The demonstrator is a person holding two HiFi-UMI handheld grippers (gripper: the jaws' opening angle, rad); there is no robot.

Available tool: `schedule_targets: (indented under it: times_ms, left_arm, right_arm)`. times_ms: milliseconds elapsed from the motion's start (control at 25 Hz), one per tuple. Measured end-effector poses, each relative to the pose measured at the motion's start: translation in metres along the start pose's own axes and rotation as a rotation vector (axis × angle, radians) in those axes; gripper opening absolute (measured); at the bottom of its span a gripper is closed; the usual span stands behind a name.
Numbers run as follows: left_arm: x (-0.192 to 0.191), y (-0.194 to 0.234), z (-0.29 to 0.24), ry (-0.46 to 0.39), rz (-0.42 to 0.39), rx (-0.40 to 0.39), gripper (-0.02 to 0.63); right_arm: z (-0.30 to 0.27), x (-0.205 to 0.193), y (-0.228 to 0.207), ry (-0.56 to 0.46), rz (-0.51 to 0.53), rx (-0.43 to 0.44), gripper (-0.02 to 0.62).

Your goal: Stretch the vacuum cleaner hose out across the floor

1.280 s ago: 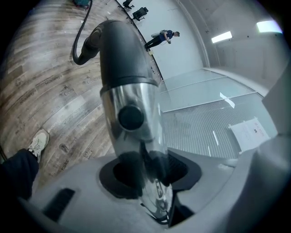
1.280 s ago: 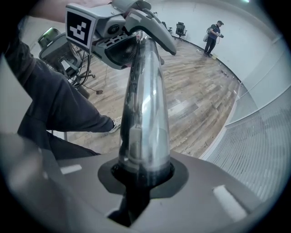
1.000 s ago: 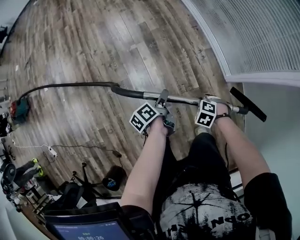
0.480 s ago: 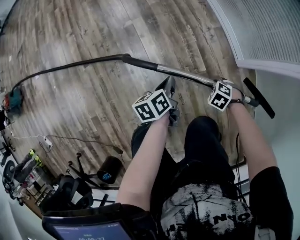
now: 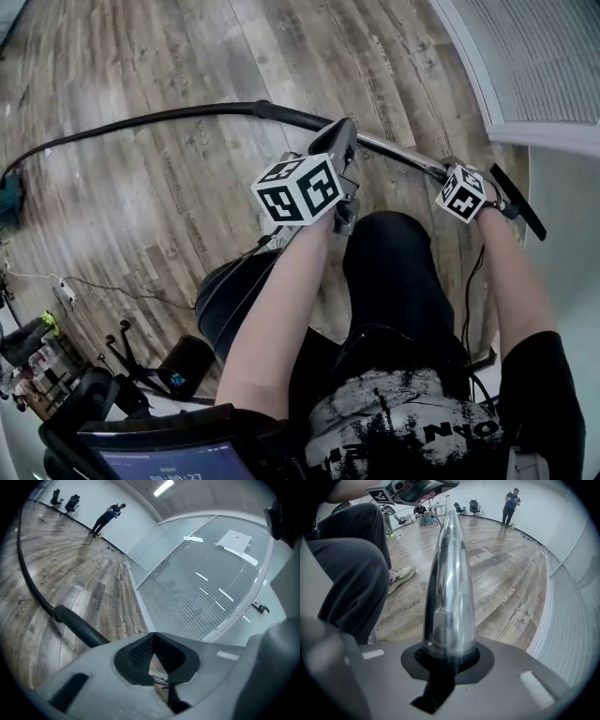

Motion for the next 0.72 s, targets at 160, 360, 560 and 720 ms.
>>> schedule_targets:
  times_ms: [160,360,560,720]
  left_arm:
    - [-0.008,0.021,-0.012,-0.060,0.022,0.000,0.000]
    - [-0.015,0.037,-0.007,-0.109,-0.005,0.062,0.000]
    - [-0.035,0.041,-0.001,-0.112,-0.010,0.108,0.000]
    - [-0.058,0.047,0.005,-0.094,-0.004,0.145,0.000]
  right_arm:
    - [-0.047,-0.034,-0.013,-0.009,0.024,0.015,0.066]
    - [-0.093,-0.058,-0.017,-0.055,0.014,0.053,0.066]
    - [-0.124,-0.076,-0.020,-0.053,0.013,0.075,0.066]
    - [-0.142,-0.095,-0.022,-0.026,0.004,0.069,0.066]
Point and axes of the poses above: the fingertips, and each gripper's own axes: z backward along the fingers, y to its left, x out of its top, the point moved 5 cm from there along z, backward along the fingers, and after that the axes turned 10 degrees about x, right-handed, at the moved point
